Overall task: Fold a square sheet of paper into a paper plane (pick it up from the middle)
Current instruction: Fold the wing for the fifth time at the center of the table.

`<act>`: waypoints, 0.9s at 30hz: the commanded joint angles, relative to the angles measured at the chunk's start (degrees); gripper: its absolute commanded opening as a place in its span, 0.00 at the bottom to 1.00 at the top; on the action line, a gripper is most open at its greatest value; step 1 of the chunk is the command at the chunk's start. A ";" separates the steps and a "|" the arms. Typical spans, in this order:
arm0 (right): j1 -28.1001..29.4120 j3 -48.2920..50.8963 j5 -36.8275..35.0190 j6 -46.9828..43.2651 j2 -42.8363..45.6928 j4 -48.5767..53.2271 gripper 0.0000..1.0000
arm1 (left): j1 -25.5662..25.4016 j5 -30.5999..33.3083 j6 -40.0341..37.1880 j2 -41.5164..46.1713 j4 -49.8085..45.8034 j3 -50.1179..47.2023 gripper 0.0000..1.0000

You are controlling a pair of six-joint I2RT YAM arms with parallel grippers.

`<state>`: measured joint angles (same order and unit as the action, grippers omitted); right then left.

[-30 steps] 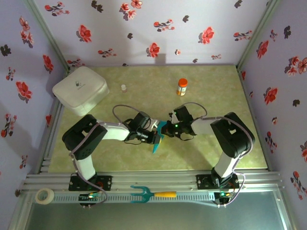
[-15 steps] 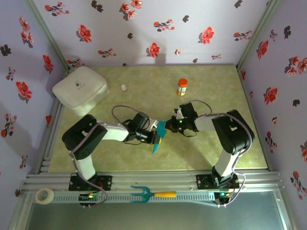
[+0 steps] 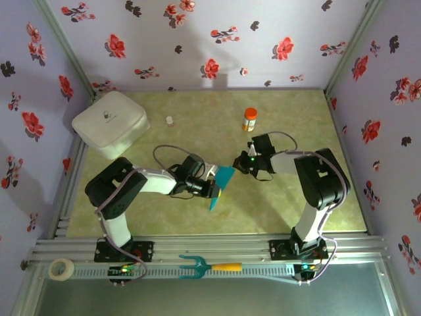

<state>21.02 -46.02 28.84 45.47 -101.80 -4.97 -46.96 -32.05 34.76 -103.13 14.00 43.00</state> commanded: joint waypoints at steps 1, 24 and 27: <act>-2.31 -1.09 -4.63 0.40 -0.78 1.39 0.03 | 0.21 3.14 0.18 -3.50 -9.08 -3.31 0.00; 7.01 3.10 7.41 3.78 3.76 -7.32 0.04 | 0.15 2.84 1.08 -3.05 -7.87 -2.79 0.00; 7.07 3.51 6.79 3.61 0.99 -7.88 0.03 | 0.20 2.83 1.12 -2.88 -7.85 -2.84 0.00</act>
<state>28.23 -43.62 35.09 48.38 -98.48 -11.20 -46.85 -32.21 35.62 -103.15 14.35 42.96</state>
